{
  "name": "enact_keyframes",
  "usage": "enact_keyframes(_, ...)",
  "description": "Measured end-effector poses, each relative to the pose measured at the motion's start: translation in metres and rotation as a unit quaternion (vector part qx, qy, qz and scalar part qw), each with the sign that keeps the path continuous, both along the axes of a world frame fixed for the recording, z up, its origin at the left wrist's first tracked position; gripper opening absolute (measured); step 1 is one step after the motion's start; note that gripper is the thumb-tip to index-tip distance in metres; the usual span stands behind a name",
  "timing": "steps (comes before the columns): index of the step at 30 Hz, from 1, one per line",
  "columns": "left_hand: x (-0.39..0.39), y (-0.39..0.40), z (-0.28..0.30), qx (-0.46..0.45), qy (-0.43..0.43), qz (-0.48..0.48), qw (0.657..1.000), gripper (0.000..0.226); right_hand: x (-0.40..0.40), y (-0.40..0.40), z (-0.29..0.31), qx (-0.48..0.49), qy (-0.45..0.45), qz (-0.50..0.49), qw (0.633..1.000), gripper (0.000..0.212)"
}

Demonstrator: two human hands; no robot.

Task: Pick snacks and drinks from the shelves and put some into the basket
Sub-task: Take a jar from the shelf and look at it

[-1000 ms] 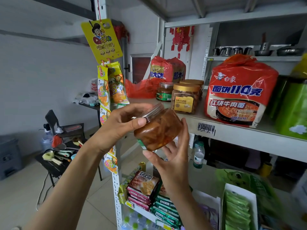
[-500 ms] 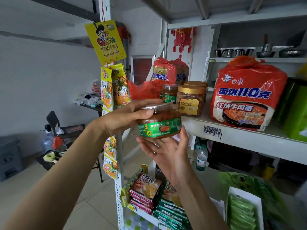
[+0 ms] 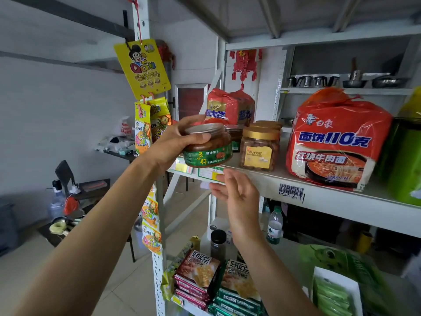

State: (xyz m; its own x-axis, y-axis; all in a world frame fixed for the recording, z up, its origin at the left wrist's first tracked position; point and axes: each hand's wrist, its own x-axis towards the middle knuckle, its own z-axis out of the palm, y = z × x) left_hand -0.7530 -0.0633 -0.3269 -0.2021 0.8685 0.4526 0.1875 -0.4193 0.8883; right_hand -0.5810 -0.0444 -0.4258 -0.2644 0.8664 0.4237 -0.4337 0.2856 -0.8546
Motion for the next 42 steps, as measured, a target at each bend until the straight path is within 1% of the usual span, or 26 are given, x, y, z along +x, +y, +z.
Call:
enact_keyframes(1, -0.002, 0.005, 0.001, 0.002, 0.0, -0.002, 1.0, 0.08, 0.0, 0.002, -0.004, 0.07, -0.026, -0.063, 0.995, 0.025)
enact_keyframes(2, -0.004, 0.009, 0.002, 0.001, -0.002, -0.008, 1.0, 0.08, 0.0, 0.005, -0.007, 0.141, -0.058, -0.121, 0.981, 0.023)
enact_keyframes(4, -0.007, 0.019, 0.003, -0.005, -0.001, -0.024, 1.0, 0.077, 0.0, 0.012, -0.006, 0.262, -0.12, -0.197, 0.937, 0.027)
enact_keyframes(5, -0.008, 0.025, 0.003, -0.009, 0.001, -0.031, 0.999, 0.076, -0.001, 0.015, -0.004, 0.299, -0.15, -0.216, 0.917, 0.033)
enact_keyframes(7, -0.011, 0.036, 0.002, -0.016, 0.006, -0.037, 0.999, 0.077, -0.004, 0.021, 0.001, 0.328, -0.217, -0.236, 0.889, 0.041)
enact_keyframes(11, -0.014, 0.057, 0.002, -0.037, -0.004, -0.045, 0.998, 0.075, -0.008, 0.034, 0.004, 0.336, -0.326, -0.261, 0.844, 0.048)
enact_keyframes(15, -0.015, 0.071, 0.004, -0.058, 0.005, -0.063, 0.996, 0.073, -0.006, 0.036, 0.008, 0.347, -0.386, -0.266, 0.812, 0.05)
enact_keyframes(17, -0.014, 0.075, 0.005, -0.059, 0.015, -0.068, 0.996, 0.069, -0.005, 0.035, 0.01, 0.347, -0.408, -0.264, 0.802, 0.051)
enact_keyframes(21, -0.012, 0.082, 0.001, -0.065, 0.025, -0.084, 0.994, 0.065, -0.001, 0.035, 0.012, 0.338, -0.433, -0.249, 0.798, 0.052)
enact_keyframes(27, -0.017, 0.086, -0.001, -0.083, 0.05, -0.093, 0.991, 0.07, -0.001, 0.036, 0.013, 0.333, -0.426, -0.237, 0.807, 0.05)
enact_keyframes(28, -0.017, 0.086, -0.001, -0.089, 0.053, -0.095, 0.99, 0.073, -0.001, 0.036, 0.012, 0.333, -0.425, -0.237, 0.808, 0.05)
enact_keyframes(29, -0.018, 0.086, -0.001, -0.095, 0.059, -0.098, 0.989, 0.081, -0.001, 0.037, 0.012, 0.335, -0.424, -0.237, 0.808, 0.05)
enact_keyframes(31, -0.02, 0.086, -0.001, -0.109, 0.07, -0.097, 0.987, 0.105, 0.0, 0.037, 0.012, 0.336, -0.428, -0.236, 0.805, 0.051)
enact_keyframes(33, -0.023, 0.086, -0.003, -0.116, 0.08, -0.083, 0.987, 0.116, 0.001, 0.037, 0.012, 0.336, -0.427, -0.234, 0.807, 0.051)
enact_keyframes(34, -0.024, 0.086, -0.004, -0.112, 0.08, -0.071, 0.988, 0.115, 0.001, 0.037, 0.012, 0.336, -0.42, -0.231, 0.811, 0.051)
enact_keyframes(36, -0.021, 0.081, -0.007, -0.084, 0.078, -0.037, 0.993, 0.104, 0.002, 0.036, 0.011, 0.334, -0.393, -0.219, 0.828, 0.049)
enact_keyframes(39, -0.006, 0.073, -0.015, 0.028, 0.069, 0.061, 0.995, 0.07, 0.009, 0.036, 0.008, 0.321, -0.307, -0.215, 0.87, 0.039)
enact_keyframes(40, -0.001, 0.071, -0.019, 0.064, 0.066, 0.094, 0.991, 0.065, 0.013, 0.036, 0.008, 0.318, -0.277, -0.232, 0.877, 0.035)
enact_keyframes(42, 0.009, 0.068, -0.024, 0.106, 0.093, 0.137, 0.98, 0.067, 0.023, 0.037, 0.008, 0.316, -0.214, -0.288, 0.878, 0.028)
